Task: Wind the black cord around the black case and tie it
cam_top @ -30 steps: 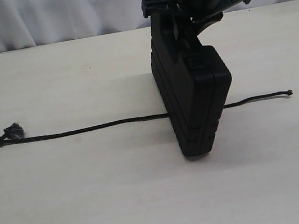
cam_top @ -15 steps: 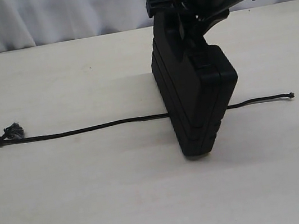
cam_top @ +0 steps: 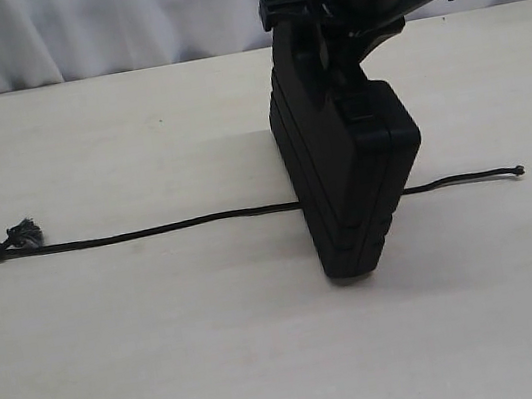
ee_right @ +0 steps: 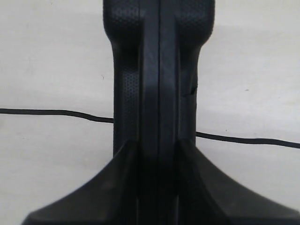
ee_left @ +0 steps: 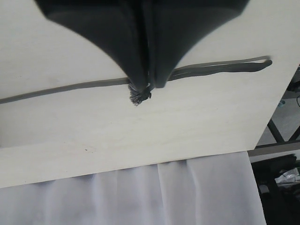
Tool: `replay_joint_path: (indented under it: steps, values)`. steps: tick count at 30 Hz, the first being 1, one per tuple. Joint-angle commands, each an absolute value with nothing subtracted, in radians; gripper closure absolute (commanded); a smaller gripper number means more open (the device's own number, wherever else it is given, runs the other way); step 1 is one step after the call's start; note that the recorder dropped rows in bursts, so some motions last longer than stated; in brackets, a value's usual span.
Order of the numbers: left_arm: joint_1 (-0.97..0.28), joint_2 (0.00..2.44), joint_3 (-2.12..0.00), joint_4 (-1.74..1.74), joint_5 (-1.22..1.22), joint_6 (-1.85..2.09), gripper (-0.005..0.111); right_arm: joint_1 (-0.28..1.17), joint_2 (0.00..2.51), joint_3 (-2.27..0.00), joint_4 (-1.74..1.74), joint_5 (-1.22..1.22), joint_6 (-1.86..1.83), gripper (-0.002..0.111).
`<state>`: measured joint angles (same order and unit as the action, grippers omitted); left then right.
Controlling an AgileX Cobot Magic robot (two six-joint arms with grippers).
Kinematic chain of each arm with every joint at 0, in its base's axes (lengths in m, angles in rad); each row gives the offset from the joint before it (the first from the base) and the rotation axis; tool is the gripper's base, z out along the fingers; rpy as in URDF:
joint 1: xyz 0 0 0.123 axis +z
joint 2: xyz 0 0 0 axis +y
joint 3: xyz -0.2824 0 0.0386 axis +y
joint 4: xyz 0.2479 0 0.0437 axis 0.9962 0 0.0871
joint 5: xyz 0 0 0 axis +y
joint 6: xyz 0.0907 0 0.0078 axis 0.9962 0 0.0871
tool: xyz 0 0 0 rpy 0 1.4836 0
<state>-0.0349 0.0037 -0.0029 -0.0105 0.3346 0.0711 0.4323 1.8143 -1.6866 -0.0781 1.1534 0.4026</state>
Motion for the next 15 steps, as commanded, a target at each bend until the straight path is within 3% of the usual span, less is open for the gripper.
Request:
replay_joint_path:
  steps: [1,15]
  values:
    - [-0.036,0.0,0.0,-0.009,0.325,0.068,0.107,0.433,1.799,-1.691,-0.067,1.159,0.397,0.104]
    - [-0.036,0.0,0.0,0.0,0.321,0.08,0.107,0.433,1.799,-1.691,-0.065,1.171,0.397,0.104]
